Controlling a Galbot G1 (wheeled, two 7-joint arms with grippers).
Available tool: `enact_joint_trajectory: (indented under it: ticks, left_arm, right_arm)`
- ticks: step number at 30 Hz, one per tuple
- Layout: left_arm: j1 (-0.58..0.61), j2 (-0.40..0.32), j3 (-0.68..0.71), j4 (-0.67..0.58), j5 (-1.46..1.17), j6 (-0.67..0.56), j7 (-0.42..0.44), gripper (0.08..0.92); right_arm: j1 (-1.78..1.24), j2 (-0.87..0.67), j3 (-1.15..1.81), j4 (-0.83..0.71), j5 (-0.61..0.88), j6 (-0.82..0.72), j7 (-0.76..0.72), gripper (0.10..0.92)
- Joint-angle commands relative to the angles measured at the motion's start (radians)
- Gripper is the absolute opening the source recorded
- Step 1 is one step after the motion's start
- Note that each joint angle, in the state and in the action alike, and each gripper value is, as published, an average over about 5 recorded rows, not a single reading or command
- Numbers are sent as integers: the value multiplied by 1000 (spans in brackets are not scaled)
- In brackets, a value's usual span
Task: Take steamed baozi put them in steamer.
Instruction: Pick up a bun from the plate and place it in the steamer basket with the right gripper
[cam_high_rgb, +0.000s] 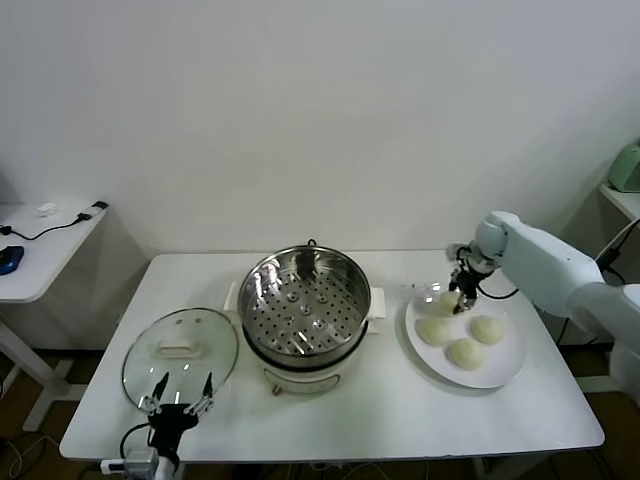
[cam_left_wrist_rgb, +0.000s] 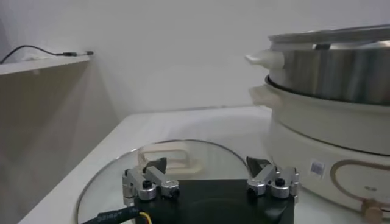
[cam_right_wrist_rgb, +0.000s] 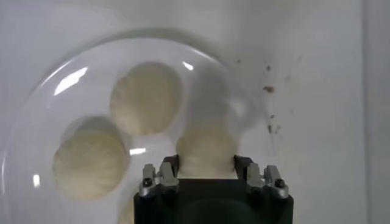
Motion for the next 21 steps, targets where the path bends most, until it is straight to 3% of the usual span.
enact_joint_trajectory:
  ticks: [1, 8, 12, 16, 21]
  left_arm:
    - [3, -4, 6, -22, 9, 5, 1, 823]
    - [17, 1, 6, -37, 11, 2, -1, 823]
    - [25, -2, 7, -42, 12, -1, -1, 823]
    - [30, -3, 10, -42, 15, -1, -2, 823]
    - [32, 3, 14, -32, 21, -5, -2, 823]
  right_arm:
    - [466, -3, -302, 334, 246, 52, -12, 611]
    - [607, 198, -292, 469, 371, 155, -33, 611]
    - [560, 297, -302, 553, 336, 245, -20, 611]
    - [472, 359, -325, 519, 147, 420, 3, 611]
    - [324, 410, -285, 349, -127, 619, 32, 611]
